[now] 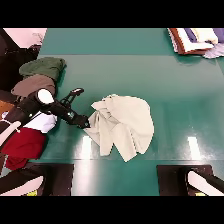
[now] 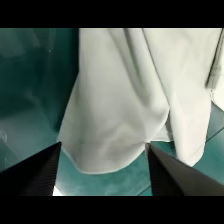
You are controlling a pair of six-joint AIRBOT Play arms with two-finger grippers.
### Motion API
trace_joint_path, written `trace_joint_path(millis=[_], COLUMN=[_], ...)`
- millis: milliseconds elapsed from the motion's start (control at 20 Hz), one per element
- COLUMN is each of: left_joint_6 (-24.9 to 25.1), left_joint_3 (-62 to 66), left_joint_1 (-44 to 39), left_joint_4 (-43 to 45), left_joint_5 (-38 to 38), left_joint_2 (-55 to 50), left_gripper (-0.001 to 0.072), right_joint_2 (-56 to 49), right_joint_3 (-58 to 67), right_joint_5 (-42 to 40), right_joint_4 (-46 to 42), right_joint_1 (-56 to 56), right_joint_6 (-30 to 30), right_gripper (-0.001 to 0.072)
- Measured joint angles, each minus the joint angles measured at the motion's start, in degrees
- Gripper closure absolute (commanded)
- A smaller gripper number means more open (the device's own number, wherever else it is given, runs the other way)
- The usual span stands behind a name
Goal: Fold the shirts.
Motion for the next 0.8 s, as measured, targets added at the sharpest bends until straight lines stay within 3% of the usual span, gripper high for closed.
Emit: trace_joint_path(millis=[50, 250, 400, 450, 500, 550, 600, 700, 800], left_joint_6=[0.3, 0.2, -0.7, -0.9, -1.0, -1.1, -1.1, -1.2, -1.3], left_joint_3=[-0.4, -0.2, 3.4, 4.8, 6.0, 7.0, 7.7, 8.6, 9.1], left_joint_1=[-0.7, -1.9, 0.7, 1.7, 2.4, 3.0, 3.3, 3.8, 4.0], left_joint_4=[-0.3, -0.2, 1.0, 1.2, 1.3, 1.5, 1.6, 1.7, 1.7], left_joint_5=[0.9, 4.0, 3.8, 3.3, 2.9, 2.6, 2.4, 2.2, 2.3], left_joint_2=[-0.1, -0.1, 0.2, 0.3, 0.3, 0.3, 0.3, 0.3, 0.3], left_gripper=[0.0674, 0.0688, 0.0687, 0.0687, 0.0688, 0.0688, 0.0687, 0.0687, 0.0687], right_joint_2=[-0.7, -4.0, -4.6, -4.2, -3.6, -2.9, -2.2, -1.2, -0.6], right_joint_3=[0.0, -2.0, -10.5, -15.2, -20.0, -25.8, -31.3, -42.6, -52.2], right_joint_5=[1.2, 8.5, 12.5, 12.8, 12.3, 11.1, 9.5, 6.2, 2.6], right_joint_4=[-0.1, -4.2, -8.9, -10.0, -10.6, -11.1, -11.6, -11.1, -8.5], right_joint_1=[0.0, 0.0, 0.0, 0.0, 0.1, 0.3, 0.8, 2.2, 4.5], right_joint_6=[0.0, 2.2, 3.3, 3.5, 3.7, 3.8, 3.8, 3.9, 2.7], right_gripper=[0.0698, 0.0697, 0.0694, 0.0604, 0.026, 0.0039, 0.0052, 0.0215, 0.0215])
